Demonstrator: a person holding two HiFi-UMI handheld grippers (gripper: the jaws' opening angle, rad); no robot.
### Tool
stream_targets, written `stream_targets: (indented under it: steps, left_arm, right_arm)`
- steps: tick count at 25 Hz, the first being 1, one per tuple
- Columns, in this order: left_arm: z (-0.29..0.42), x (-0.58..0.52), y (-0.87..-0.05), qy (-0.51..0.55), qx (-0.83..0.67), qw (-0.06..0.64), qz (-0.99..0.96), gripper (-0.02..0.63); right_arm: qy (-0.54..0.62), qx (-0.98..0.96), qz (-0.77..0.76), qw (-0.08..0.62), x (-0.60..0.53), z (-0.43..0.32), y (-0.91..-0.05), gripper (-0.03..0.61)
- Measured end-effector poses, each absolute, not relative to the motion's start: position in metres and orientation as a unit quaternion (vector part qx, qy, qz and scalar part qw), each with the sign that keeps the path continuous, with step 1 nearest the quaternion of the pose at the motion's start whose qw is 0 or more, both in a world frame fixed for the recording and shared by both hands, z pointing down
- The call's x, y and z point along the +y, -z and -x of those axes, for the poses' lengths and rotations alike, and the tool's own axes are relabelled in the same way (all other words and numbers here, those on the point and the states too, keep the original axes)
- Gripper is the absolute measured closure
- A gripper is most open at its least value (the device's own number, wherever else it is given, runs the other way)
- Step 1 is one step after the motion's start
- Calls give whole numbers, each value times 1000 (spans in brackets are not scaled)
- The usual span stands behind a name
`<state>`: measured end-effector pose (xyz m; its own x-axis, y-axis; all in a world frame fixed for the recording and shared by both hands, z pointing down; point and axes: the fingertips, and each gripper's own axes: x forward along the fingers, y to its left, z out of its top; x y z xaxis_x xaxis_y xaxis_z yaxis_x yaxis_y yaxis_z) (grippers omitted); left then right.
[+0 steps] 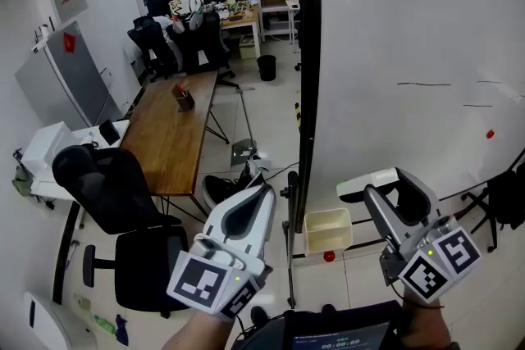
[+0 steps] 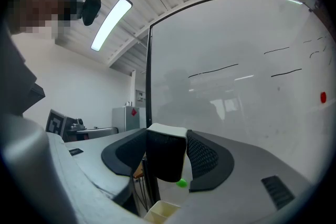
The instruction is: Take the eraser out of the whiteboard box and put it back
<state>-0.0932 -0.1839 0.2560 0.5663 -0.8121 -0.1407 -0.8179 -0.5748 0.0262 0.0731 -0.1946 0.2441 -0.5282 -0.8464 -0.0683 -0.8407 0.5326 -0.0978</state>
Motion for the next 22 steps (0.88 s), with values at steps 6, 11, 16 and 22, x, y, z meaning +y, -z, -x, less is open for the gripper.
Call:
stream_targets:
  steps: [6,11,16,22]
  left_arm:
    - [86,-184,-255,-55,454,37,889,586]
    - [84,-185,-257,-46,444,38,894,586]
    - [80,-188,-258,-42,439,34,897,587]
    - [83,-192,-263,-40,438,27,898,588]
  right_arm:
    - [28,875,480,52,-198,-70,-245,313]
    - [22,875,480,54,-199,-68,-241,313]
    - [23,877,477,56,-202,-66,-241,313]
    - [23,878,474,58,-206,-64,-242,313]
